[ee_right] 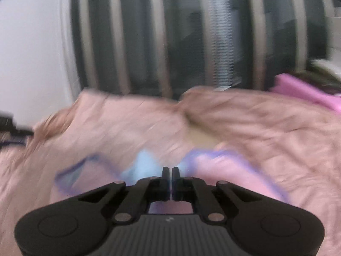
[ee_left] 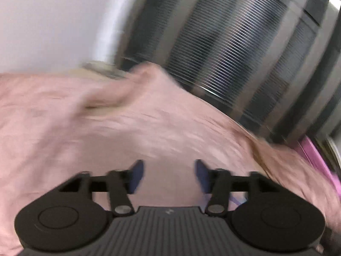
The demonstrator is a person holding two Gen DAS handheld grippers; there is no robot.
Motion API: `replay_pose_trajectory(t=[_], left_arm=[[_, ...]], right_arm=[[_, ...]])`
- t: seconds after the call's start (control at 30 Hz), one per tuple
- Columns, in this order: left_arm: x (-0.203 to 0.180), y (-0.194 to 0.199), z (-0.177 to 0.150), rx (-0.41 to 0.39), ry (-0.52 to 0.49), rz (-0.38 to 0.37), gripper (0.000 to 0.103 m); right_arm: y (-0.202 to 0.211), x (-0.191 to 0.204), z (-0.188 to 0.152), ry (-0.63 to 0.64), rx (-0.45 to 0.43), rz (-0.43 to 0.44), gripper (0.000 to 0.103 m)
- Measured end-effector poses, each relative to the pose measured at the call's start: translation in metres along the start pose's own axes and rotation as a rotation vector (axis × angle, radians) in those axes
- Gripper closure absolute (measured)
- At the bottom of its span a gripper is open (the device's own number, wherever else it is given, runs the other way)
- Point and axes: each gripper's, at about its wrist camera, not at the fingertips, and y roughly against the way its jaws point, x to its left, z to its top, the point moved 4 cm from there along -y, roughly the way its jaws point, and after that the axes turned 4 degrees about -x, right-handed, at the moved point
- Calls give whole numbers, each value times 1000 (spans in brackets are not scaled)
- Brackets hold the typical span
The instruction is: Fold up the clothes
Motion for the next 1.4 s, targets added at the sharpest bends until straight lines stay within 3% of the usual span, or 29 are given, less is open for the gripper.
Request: replay_pose_trajectory(t=[0.03, 0.1, 0.2, 0.3, 0.33, 0.37, 0.4, 0.43, 0.5, 0.57, 0.67, 0.8, 0.97, 1.03, 1.1, 1.23, 1.33, 1.4], left_arm=[[-19, -5, -6, 18, -53, -36, 29], [-61, -14, -20, 70, -167, -124, 28], [-110, -18, -46, 136, -332, -234, 26], [-137, -23, -72, 157, -508, -260, 27], [-138, -25, -80, 168, -548, -251, 37], [-138, -29, -87, 177, -582, -236, 48], [-133, -34, -88, 183, -592, -195, 77], [-128, -39, -89, 187, -592, -159, 90], [-106, -41, -73, 158, -484, -129, 97], [-83, -33, -52, 95, -385, -87, 97], [-46, -19, -23, 28, -170, -81, 97], [-25, -9, -12, 18, -31, -247, 97], [-46, -5, -18, 90, -20, -511, 93], [-50, -8, -22, 120, -57, -495, 72], [-43, -14, -19, 110, -74, -373, 52], [-14, -13, -8, 37, -62, -126, 45], [-2, -12, -4, -9, -27, -44, 41], [-3, -16, -5, -1, -19, -44, 40]], right_arm=[[4, -7, 2, -32, -28, -42, 102], [8, -19, 4, -71, -58, -91, 101], [12, -27, 4, -105, -74, -102, 96], [21, -24, 6, -145, -105, -55, 90], [22, -22, 8, -150, -113, -19, 85], [24, -20, 9, -152, -120, 13, 72], [25, -18, 10, -143, -126, 34, 63], [26, -15, 10, -132, -130, 54, 61], [25, -11, 10, -111, -124, 77, 61], [27, -2, 10, -115, -120, 85, 61], [27, 8, 10, -129, -100, 128, 61], [20, 24, 14, -273, -44, 289, 60], [3, 57, 11, -414, 51, 448, 59], [-6, 60, 5, -499, 77, 482, 55], [-15, 58, -2, -559, 99, 462, 53], [-20, 50, -8, -502, 120, 293, 53], [-23, 50, -9, -433, 157, 216, 53], [-30, 53, -12, -366, 208, 176, 53]])
